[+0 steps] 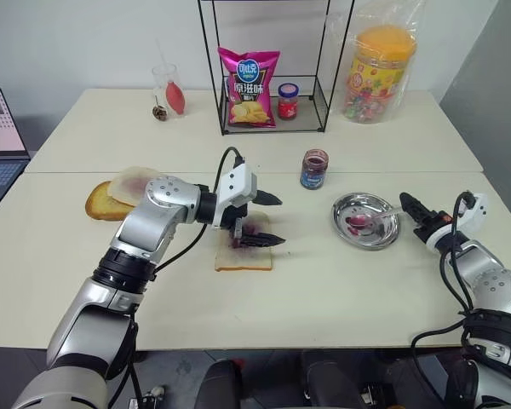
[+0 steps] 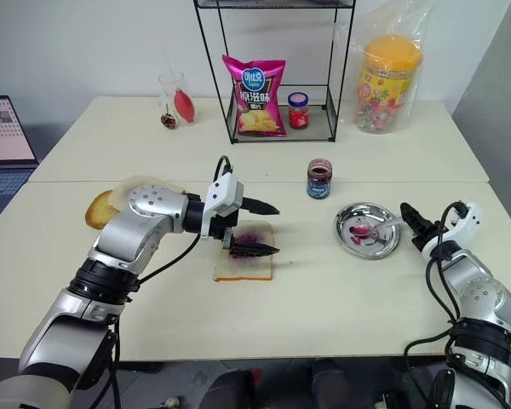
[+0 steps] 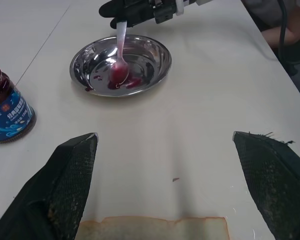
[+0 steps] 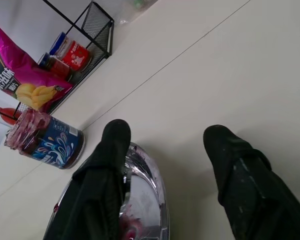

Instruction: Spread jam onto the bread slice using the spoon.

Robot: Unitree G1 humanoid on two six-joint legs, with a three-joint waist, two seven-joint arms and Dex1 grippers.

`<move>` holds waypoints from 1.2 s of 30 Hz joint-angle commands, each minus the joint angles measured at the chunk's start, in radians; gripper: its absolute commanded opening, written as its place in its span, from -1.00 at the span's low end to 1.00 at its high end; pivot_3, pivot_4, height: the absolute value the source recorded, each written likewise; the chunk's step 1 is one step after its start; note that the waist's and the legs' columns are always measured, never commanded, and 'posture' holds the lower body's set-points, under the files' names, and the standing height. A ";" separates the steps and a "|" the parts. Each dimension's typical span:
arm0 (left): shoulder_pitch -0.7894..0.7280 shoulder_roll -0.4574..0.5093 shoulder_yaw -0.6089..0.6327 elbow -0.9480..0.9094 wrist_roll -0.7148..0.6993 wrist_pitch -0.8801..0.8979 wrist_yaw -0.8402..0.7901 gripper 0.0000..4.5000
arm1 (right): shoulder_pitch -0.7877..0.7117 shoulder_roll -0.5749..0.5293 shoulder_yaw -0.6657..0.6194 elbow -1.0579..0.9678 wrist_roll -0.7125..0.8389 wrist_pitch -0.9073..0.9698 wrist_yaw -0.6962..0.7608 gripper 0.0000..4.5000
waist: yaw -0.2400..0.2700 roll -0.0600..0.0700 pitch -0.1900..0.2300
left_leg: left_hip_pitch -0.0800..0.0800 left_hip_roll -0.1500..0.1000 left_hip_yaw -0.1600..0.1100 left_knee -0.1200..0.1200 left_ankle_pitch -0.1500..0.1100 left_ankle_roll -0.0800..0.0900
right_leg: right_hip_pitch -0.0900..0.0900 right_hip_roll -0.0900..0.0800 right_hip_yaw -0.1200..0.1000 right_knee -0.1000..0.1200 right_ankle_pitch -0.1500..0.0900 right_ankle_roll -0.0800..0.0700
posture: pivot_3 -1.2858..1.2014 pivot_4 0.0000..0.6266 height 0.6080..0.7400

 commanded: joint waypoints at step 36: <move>0.012 0.005 0.059 -0.084 -0.009 0.027 0.016 1.00 | -0.042 -0.092 0.059 0.108 -0.219 -0.223 0.089 0.97 | 0.000 0.000 0.000 | 0.000 0.000 0.000 0.000 0.000 0.000 | 0.000 0.000 0.000 0.000 0.000 -0.001 | 0.03 -0.52 1.00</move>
